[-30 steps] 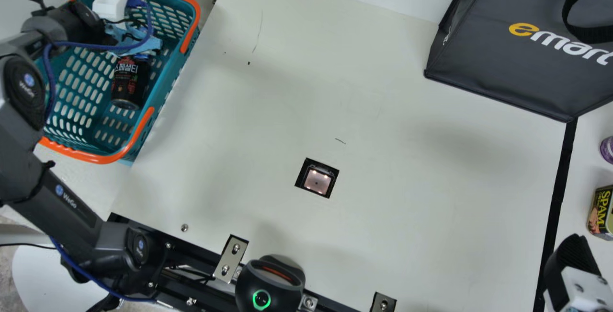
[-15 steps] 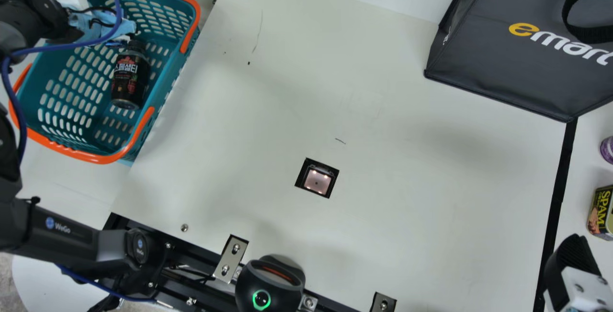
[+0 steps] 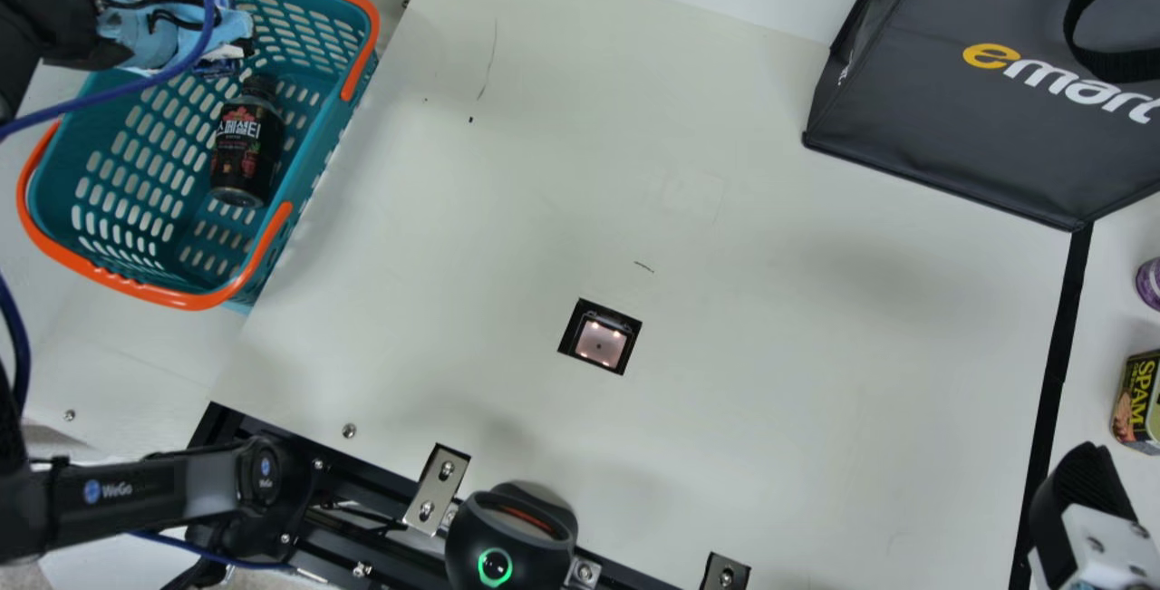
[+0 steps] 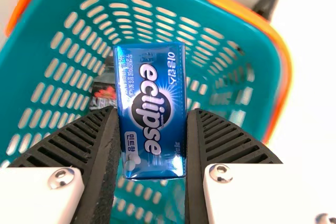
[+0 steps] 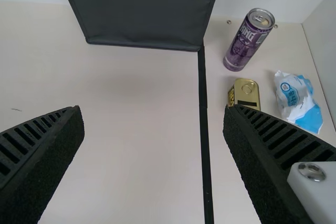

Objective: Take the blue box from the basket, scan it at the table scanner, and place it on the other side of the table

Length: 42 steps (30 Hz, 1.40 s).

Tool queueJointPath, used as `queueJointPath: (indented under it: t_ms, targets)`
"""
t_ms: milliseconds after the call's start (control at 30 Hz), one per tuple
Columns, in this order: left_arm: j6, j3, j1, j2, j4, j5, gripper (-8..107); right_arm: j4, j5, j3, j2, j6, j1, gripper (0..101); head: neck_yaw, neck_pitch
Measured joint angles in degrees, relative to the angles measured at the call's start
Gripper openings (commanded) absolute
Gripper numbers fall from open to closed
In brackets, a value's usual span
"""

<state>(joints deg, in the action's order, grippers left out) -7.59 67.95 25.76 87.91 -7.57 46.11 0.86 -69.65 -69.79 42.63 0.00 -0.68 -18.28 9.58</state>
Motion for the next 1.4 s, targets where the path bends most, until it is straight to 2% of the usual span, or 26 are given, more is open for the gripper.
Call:
queueJointPath:
  t_ms: [333,700,1033,1400]
  targets:
    - [7.6,-1.8,-8.7,-8.5,2.5,6.8,-8,0.0,0.0,0.0,0.0,0.0,0.0,95,0.0,0.0]
    - [19.0,-4.4,-23.9,-15.0,7.1,12.9,-8,0.0,0.0,0.0,0.0,0.0,0.0,95,0.0,0.0]
    - [30.6,-4.9,-39.9,-15.2,11.0,15.8,-8,0.0,0.0,0.0,0.0,0.0,0.0,95,0.0,0.0]
    - [42.4,-3.6,-56.3,-11.6,13.9,17.0,-8,0.0,0.0,0.0,0.0,0.0,0.0,95,0.1,0.0]
